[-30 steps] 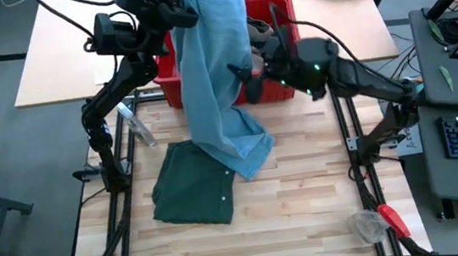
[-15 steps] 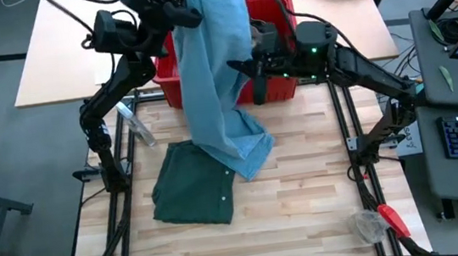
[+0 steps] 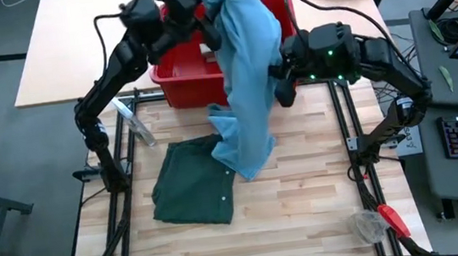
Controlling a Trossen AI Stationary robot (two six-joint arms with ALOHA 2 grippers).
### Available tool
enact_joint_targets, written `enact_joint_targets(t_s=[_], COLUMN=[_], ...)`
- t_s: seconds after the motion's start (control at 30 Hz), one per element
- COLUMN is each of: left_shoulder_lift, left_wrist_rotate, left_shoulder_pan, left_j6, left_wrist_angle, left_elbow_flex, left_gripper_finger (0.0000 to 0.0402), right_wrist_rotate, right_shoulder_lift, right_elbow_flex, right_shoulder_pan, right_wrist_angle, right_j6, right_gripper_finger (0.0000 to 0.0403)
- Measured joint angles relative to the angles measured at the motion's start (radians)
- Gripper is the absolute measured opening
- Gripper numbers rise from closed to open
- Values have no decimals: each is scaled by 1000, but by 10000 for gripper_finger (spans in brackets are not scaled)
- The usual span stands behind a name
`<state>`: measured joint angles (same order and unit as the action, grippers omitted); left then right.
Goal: Fold Laundry from Bin
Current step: Fold the blue jeans
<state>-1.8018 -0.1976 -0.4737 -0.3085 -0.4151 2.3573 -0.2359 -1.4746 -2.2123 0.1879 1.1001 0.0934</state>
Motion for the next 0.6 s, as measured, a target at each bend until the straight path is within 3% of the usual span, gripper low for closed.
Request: enact_joint_targets(t_s=[0.1,0.33,0.5,0.6], left_shoulder_lift=[-6,-6,-21,-35], left_wrist_rotate=[1,4,50,227], left_shoulder_pan=[-31,-112,-172,-212], left_j6=[0,-102,-141,-91], left_wrist_angle=[-80,-285,-438,-525], left_elbow_flex=[0,-1,-1,-2], left_gripper_finger=[167,164,164,171], right_wrist_rotate=[-31,-252,-204,-164], right_shoulder_lift=[0,-2,-2,-6], right_elbow_flex=[-7,-17,-11,-10], right_shoulder_pan=[0,1,1,0], right_wrist_angle=[33,183,210,207], right_j6=[34,106,112,107], right_gripper_finger=[14,14,13,13])
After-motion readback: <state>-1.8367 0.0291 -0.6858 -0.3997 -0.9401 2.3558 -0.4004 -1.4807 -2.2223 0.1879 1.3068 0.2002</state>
